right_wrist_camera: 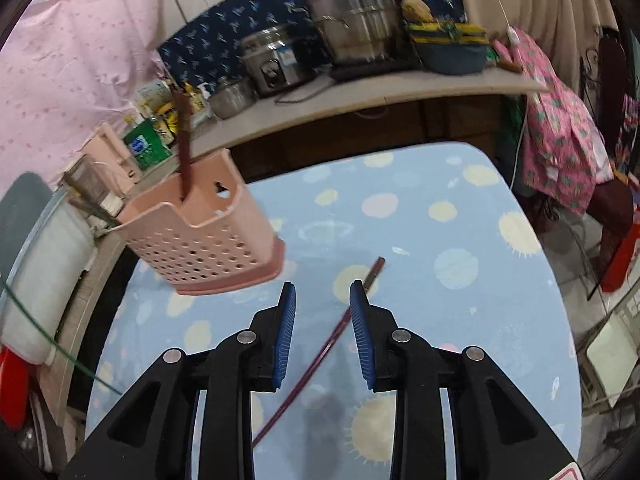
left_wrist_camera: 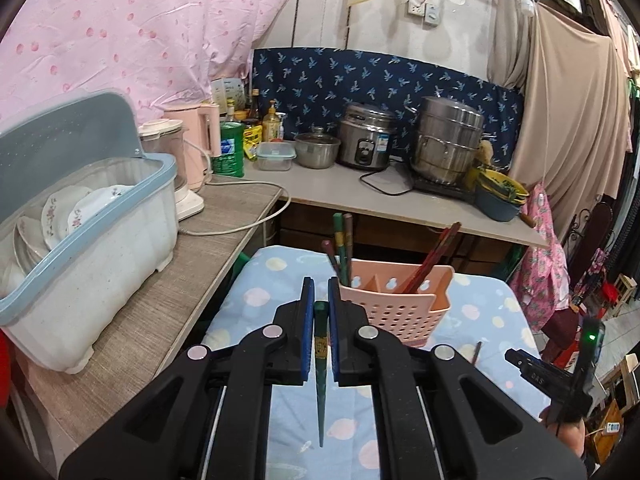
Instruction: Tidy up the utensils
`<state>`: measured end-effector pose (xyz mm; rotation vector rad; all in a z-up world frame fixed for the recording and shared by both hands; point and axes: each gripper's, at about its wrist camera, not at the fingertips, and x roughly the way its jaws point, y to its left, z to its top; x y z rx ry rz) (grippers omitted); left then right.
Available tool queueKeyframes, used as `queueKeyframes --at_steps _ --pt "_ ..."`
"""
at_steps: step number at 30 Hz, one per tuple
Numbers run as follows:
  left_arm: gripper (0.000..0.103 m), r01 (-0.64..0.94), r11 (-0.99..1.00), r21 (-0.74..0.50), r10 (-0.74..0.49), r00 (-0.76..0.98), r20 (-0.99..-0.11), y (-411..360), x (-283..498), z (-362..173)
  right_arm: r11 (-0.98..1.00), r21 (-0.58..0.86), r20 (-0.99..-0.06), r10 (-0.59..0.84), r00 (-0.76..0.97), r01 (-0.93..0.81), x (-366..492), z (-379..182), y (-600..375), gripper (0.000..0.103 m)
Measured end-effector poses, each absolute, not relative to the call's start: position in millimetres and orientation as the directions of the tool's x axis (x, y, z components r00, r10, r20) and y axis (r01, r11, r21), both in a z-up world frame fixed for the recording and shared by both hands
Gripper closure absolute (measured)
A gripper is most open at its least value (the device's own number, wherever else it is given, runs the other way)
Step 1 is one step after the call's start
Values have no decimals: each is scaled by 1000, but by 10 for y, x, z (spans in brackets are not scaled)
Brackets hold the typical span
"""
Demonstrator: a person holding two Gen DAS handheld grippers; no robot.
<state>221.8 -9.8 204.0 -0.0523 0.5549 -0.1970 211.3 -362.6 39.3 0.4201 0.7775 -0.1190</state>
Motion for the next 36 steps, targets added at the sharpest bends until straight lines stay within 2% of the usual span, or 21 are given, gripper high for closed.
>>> queueKeyframes --at_steps 7,14,16,22,28,36 --pt "96 152 985 -87 -175 824 -540 -123 2381 1916 874 340 -785 60 617 348 2667 -225 -3942 75" --pt "96 154 985 -82 -173 815 -553 -188 2539 1831 886 276 -810 7 586 371 2962 -356 -3904 75" --pt "96 158 984 -81 -176 810 -559 -205 2563 1797 893 241 -815 -27 579 380 2978 -354 -3867 85" --pt "96 164 982 -90 -186 803 -566 -210 2558 1772 901 208 -816 -54 575 380 2843 -330 -3828 95" --pt "96 188 976 -113 -219 799 -560 -214 2468 1865 913 261 -743 -18 669 314 2589 122 -3712 95" --pt "96 236 961 -145 -277 804 -526 -295 2321 2142 938 313 -560 55 826 150 2153 1009 -3412 95"
